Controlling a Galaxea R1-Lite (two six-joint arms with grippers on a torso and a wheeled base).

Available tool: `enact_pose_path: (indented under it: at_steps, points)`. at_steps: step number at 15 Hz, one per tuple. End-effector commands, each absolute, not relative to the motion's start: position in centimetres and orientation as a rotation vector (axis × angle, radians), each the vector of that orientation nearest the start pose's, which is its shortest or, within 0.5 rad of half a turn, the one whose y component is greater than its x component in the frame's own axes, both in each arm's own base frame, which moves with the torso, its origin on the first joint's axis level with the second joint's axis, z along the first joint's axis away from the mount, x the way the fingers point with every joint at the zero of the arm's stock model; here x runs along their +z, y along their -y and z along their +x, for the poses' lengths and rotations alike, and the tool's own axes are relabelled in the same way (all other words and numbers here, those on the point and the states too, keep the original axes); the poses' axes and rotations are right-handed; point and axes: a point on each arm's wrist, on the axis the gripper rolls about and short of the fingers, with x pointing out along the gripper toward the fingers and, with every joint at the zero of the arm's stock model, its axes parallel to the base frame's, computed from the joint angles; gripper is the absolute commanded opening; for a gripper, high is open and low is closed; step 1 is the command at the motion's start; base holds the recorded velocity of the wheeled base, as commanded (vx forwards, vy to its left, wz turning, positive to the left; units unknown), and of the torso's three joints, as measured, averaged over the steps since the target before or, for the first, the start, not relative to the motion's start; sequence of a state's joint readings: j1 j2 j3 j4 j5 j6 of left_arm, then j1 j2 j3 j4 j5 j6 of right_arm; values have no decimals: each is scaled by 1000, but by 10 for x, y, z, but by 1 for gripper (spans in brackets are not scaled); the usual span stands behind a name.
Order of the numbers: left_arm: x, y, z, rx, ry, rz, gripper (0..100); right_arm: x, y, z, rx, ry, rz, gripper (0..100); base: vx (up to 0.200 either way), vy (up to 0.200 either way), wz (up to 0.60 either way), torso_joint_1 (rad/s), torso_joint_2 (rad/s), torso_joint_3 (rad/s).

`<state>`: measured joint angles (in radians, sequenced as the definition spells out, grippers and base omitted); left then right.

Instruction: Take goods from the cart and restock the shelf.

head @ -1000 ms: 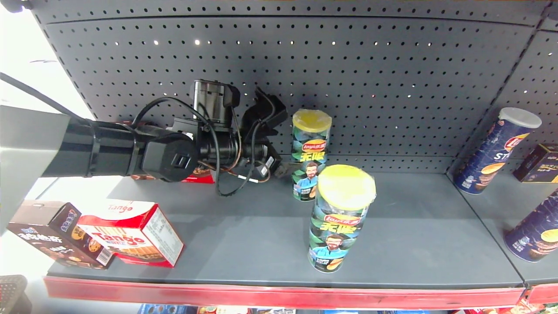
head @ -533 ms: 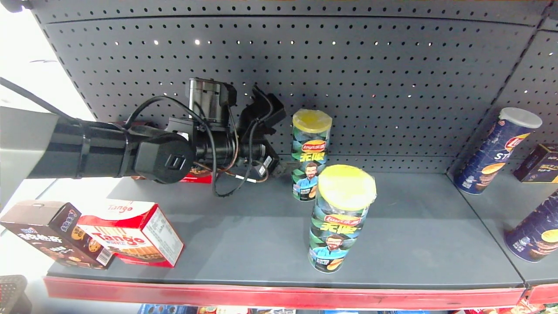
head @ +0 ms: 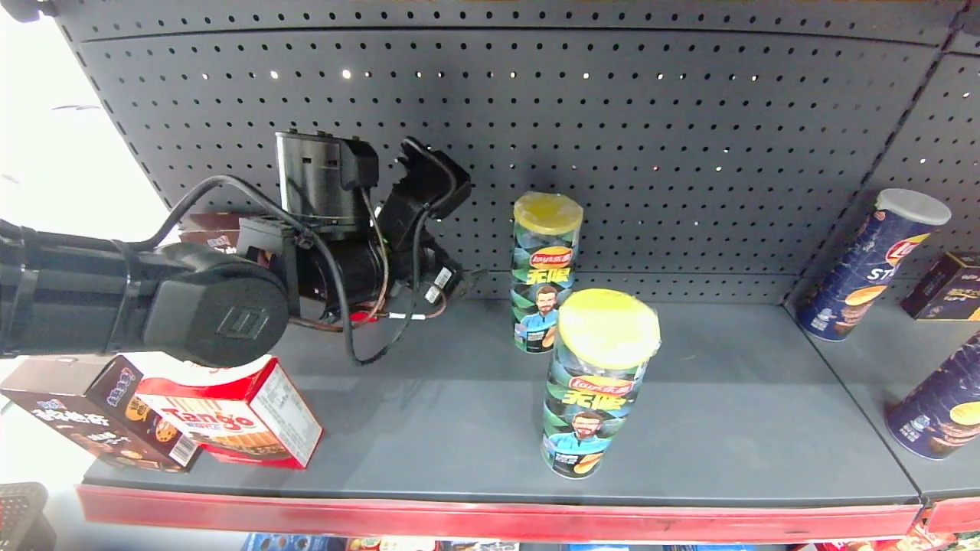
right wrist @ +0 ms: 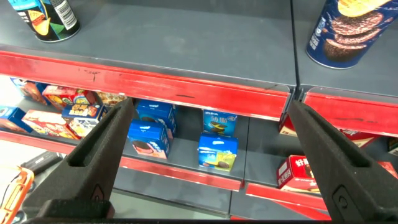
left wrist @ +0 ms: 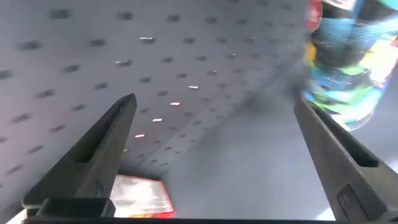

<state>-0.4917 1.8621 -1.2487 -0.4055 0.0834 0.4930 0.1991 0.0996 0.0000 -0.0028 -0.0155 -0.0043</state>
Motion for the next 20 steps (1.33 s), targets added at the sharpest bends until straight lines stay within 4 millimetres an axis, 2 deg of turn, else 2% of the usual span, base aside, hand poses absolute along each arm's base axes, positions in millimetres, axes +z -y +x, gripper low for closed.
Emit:
enact_pose_path:
  at_steps: [1,4,9,13,20]
  points:
    - [215,175,328,-420,-109,552,100,78,3,-15,184,-97,-15,100,0,0,0,0,0,0]
    - [191,178,342,-380,-116,541,100,78,3,-15,184,-97,-15,100,0,0,0,0,0,0]
    - [165,188,351,-361,-143,466,100,78,3,-15,184,-97,-15,100,0,0,0,0,0,0]
    - [160,201,345,-390,-143,453,100,78,3,-15,184,-97,-15,100,0,0,0,0,0,0]
    - [158,212,343,-405,-135,452,100,78,3,-15,184,-97,-15,100,0,0,0,0,0,0]
